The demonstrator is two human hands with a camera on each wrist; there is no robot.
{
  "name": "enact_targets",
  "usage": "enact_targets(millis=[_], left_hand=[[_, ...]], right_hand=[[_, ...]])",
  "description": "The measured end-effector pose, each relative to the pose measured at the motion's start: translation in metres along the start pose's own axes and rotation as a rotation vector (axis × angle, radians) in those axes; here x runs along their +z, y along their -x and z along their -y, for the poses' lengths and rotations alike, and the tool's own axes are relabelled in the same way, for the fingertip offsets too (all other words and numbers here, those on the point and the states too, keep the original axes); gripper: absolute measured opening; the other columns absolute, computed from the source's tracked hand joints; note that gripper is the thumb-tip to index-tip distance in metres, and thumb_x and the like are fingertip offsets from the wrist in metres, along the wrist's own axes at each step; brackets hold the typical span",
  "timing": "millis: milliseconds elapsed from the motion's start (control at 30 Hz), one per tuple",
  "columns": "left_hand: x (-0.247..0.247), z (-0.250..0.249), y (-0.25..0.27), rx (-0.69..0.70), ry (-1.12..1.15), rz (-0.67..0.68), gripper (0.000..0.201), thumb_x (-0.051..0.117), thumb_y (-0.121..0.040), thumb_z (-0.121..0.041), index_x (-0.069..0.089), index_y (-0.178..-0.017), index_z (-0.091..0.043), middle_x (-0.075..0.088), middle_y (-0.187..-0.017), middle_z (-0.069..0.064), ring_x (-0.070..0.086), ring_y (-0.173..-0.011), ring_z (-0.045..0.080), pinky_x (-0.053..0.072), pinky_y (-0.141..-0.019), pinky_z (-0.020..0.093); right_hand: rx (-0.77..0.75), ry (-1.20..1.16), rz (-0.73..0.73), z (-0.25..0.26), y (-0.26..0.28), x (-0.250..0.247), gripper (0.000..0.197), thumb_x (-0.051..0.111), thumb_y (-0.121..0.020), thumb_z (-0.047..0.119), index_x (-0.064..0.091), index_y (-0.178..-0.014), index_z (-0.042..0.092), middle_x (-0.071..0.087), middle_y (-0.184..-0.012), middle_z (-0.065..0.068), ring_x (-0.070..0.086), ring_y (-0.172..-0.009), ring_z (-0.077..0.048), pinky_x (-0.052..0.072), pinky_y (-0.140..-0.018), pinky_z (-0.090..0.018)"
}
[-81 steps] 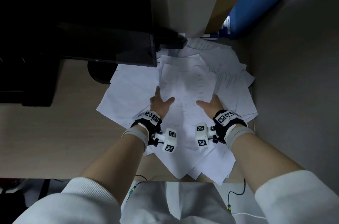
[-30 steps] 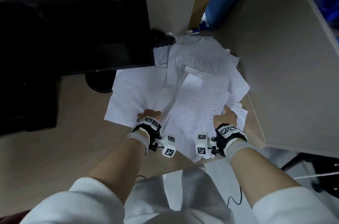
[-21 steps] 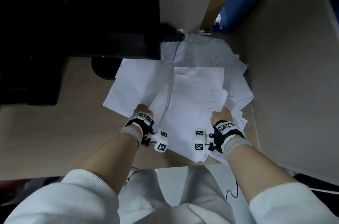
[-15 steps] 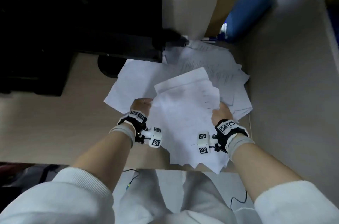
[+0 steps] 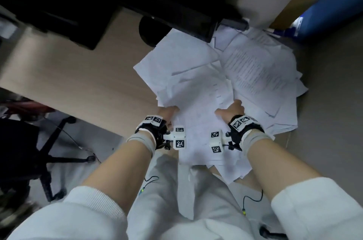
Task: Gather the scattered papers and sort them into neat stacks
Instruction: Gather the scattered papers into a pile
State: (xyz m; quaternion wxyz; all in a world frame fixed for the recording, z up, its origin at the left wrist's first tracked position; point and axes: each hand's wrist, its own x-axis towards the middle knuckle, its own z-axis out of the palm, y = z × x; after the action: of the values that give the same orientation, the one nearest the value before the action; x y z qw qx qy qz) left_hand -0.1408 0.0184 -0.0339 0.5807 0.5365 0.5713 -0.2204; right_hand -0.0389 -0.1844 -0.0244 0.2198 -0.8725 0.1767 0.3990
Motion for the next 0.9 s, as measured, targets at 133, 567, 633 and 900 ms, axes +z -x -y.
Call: enact_targets(millis=[133,567,633,900], left_hand=[[0.004,0.001,-0.002,0.044,-0.103,-0.005,0.038,0.078,-0.076,-0.028,0.064,-0.098,-0.001,0.064,-0.096,0.020,0.056,-0.083,0.027,0.053,-0.076,0.039],[0.016,-0.023,0.016,0.055,-0.117,0.044,0.048,0.085,-0.072,-0.013,0.067,-0.112,0.004,0.069,-0.108,0.017,0.068,-0.095,0.035,0.058,-0.083,0.035],[0.025,-0.033,0.024,0.069,-0.123,0.027,0.046,0.081,-0.070,-0.011,0.065,-0.109,0.007,0.067,-0.094,0.016,0.064,-0.074,0.033,0.055,-0.058,0.026],[0.090,-0.081,0.063,0.129,-0.065,0.092,0.045,0.083,-0.064,-0.021,0.067,-0.097,0.006,0.056,-0.075,0.014,0.055,-0.065,0.026,0.047,-0.060,0.029]], right_hand=[[-0.067,-0.068,0.136,-0.001,-0.007,0.015,0.081,0.071,-0.054,0.040,0.053,-0.130,0.019,0.066,-0.115,-0.003,0.064,-0.102,-0.027,0.054,-0.089,-0.035],[-0.116,-0.314,0.206,-0.003,0.009,-0.006,0.032,0.069,-0.081,0.007,0.067,-0.112,0.011,0.068,-0.101,-0.006,0.064,-0.095,-0.028,0.052,-0.079,-0.034],[-0.129,-0.340,0.164,-0.005,0.008,-0.024,0.022,0.064,-0.084,0.004,0.069,-0.105,0.007,0.067,-0.094,-0.007,0.061,-0.088,-0.027,0.048,-0.075,-0.031],[-0.234,-0.290,-0.076,-0.003,-0.009,-0.111,0.015,0.055,-0.089,0.008,0.068,-0.097,0.011,0.067,-0.096,-0.009,0.063,-0.090,-0.030,0.044,-0.074,-0.028]])
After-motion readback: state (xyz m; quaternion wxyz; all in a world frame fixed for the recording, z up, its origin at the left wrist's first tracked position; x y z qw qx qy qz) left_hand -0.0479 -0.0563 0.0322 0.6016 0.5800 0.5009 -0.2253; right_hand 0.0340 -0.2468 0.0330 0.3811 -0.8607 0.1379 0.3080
